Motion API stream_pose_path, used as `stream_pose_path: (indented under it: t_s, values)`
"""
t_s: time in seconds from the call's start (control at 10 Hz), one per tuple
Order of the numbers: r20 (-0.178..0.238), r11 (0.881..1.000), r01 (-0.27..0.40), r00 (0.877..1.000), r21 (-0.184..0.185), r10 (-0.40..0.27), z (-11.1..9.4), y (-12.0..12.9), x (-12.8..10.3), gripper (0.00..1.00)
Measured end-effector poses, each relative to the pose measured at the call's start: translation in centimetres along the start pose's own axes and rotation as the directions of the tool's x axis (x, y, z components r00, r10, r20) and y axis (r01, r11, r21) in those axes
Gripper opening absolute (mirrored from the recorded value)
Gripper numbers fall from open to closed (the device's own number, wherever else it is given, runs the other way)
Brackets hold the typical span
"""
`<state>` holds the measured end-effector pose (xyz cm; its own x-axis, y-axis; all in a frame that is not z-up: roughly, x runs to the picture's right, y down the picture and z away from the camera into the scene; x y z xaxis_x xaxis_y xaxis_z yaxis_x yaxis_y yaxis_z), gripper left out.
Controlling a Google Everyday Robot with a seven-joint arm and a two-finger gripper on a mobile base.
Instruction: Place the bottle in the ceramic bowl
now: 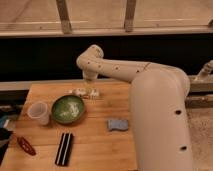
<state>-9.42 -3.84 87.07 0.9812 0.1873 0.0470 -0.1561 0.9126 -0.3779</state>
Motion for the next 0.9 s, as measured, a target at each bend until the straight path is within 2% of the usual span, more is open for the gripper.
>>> stream_pose_path:
  t_s: [0.2,0.3,0.6,0.9]
  values:
    - [-0.018,1.0,0.008,1.0,-0.004,-0.008,0.1,-0.1,0.1,0.8]
    - [-0.038,0.999,0.034,0.999,-0.02,-0.035,1.0,-0.3,0.0,0.8]
    - [-0.06,0.994,0.085,0.994,-0.071,-0.089,3.8,-0.2,-0.5,0.8]
    - [-0.062,0.989,0.087,0.994,-0.123,-0.095,6.9,0.1,0.0,0.8]
